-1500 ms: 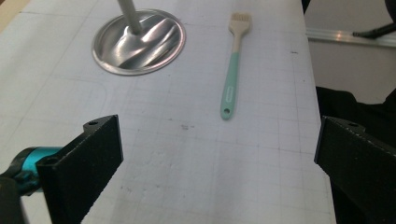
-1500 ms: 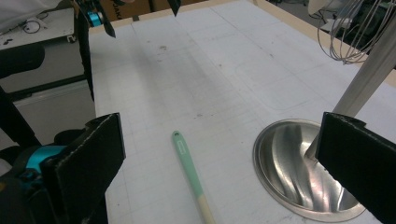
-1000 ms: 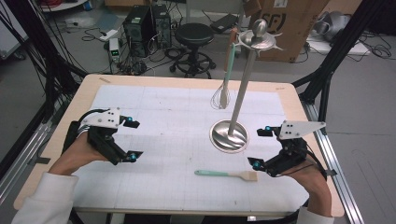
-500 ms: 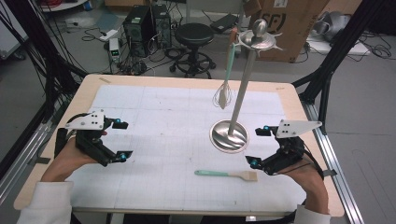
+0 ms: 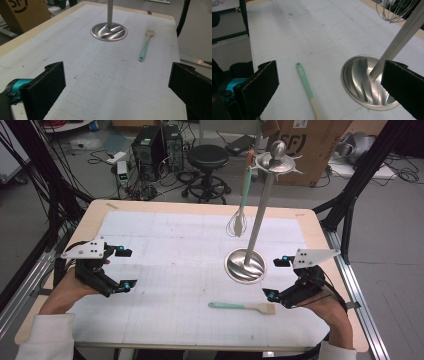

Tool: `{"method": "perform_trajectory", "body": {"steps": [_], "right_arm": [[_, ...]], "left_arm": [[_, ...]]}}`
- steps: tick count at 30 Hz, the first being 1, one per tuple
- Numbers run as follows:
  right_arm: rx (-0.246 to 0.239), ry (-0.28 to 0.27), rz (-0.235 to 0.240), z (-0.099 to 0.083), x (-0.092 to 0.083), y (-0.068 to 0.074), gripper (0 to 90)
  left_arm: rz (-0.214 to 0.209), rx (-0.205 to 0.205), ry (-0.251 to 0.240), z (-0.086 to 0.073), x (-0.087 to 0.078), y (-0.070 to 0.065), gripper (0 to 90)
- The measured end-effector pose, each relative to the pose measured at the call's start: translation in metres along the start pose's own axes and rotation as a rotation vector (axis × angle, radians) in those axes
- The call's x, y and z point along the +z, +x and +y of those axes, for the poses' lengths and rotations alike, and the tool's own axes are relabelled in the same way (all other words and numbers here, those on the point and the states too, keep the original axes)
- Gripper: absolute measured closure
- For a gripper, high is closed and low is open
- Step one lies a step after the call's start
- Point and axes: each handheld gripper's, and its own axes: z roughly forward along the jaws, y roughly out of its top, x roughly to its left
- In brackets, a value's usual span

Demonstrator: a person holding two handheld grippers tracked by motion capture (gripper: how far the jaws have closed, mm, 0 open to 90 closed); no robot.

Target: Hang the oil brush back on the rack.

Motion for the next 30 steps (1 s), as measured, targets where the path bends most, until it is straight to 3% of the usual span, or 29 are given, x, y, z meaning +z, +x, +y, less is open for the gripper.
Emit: {"method": "perform_trajectory", "body": {"steps": [7,11,22,27,30], "right_arm": [[-0.032,0.055,0.025,0.002,0.001,0.001,0.2],[-0.05,0.141,0.037,0.005,0.007,0.002,0.3],[-0.097,0.286,0.066,0.017,0.023,0.007,0.3],[-0.13,0.374,0.075,0.019,0.035,0.01,0.3],[-0.14,0.395,0.087,0.02,0.042,0.01,0.3]], "left_arm": [[-0.009,0.008,0.009,-0.002,0.002,-0.002,1.7],[-0.01,0.009,0.003,-0.002,0.001,-0.003,1.7],[-0.009,0.01,-0.034,-0.002,-0.005,-0.001,1.7],[-0.005,0.009,-0.031,-0.002,-0.005,-0.001,1.7],[-0.005,0.01,-0.026,-0.002,-0.005,-0.001,1.7]]}}
